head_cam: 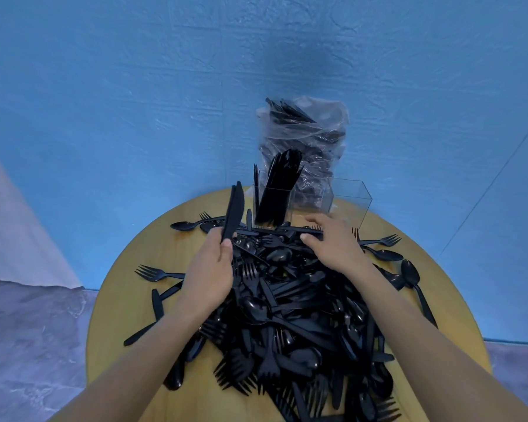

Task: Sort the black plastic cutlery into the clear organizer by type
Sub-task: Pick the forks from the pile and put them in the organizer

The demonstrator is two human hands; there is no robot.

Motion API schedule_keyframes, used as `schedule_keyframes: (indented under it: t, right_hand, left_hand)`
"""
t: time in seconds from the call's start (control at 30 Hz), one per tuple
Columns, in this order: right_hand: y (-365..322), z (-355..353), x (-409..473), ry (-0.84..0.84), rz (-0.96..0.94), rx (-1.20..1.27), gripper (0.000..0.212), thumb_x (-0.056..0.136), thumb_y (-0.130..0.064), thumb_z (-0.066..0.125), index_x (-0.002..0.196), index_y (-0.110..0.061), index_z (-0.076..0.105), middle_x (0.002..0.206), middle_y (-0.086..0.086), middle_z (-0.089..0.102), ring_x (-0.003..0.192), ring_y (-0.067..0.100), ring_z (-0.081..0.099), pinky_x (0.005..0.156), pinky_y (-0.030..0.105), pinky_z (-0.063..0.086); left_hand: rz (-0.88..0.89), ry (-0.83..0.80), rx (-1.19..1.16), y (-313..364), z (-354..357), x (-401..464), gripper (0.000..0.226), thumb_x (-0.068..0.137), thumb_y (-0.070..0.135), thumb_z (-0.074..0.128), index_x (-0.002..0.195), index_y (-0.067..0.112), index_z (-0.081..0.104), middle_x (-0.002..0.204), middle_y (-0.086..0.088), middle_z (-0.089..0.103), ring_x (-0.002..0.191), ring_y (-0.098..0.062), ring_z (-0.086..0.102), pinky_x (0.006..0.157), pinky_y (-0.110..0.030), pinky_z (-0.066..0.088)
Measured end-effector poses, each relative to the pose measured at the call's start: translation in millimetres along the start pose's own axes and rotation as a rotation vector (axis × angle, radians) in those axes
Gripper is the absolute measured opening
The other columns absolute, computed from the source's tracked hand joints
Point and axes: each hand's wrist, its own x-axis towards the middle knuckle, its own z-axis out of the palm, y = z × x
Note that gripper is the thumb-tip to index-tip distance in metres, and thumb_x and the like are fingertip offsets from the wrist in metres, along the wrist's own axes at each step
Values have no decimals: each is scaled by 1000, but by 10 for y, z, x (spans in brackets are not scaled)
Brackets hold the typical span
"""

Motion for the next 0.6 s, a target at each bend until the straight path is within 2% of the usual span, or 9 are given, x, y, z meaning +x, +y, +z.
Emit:
schedule_keyframes:
  t: [0.13,0.23,0.4,0.6]
  right_hand:
    - [-65,111,124,-166,-19,-147,58,93,-48,49,145,-28,32,149,9,31,136,33,25,110,48,25]
    - [-138,185,86,-250,-45,-193,53,93,-51,46,143,-36,34,148,6,34,137,30,23,110,50,21]
    - [-289,259,-84,-253,-161,-146,44,96,-39,49,139,-32,42,143,3,40,133,29,26,110,49,25]
    - [-404,296,-197,-240,-306,-11,38,93,-18,59,130,-18,55,132,3,50,126,22,41,110,32,30]
  left_hand:
    - [-13,-4,23,-126,7,54,20,103,22,25,112,22,43,72,0,42,61,-13,37,57,-28,29]
    - [2,6,52,-207,27,42,20,103,20,26,112,21,43,70,1,42,58,-13,37,55,-29,29]
    - [54,56,75,-239,51,40,18,102,20,27,107,20,44,70,3,44,56,-11,38,53,-27,29]
    - [66,53,110,-204,74,52,18,102,21,27,103,20,45,73,4,47,62,-9,44,56,-25,32]
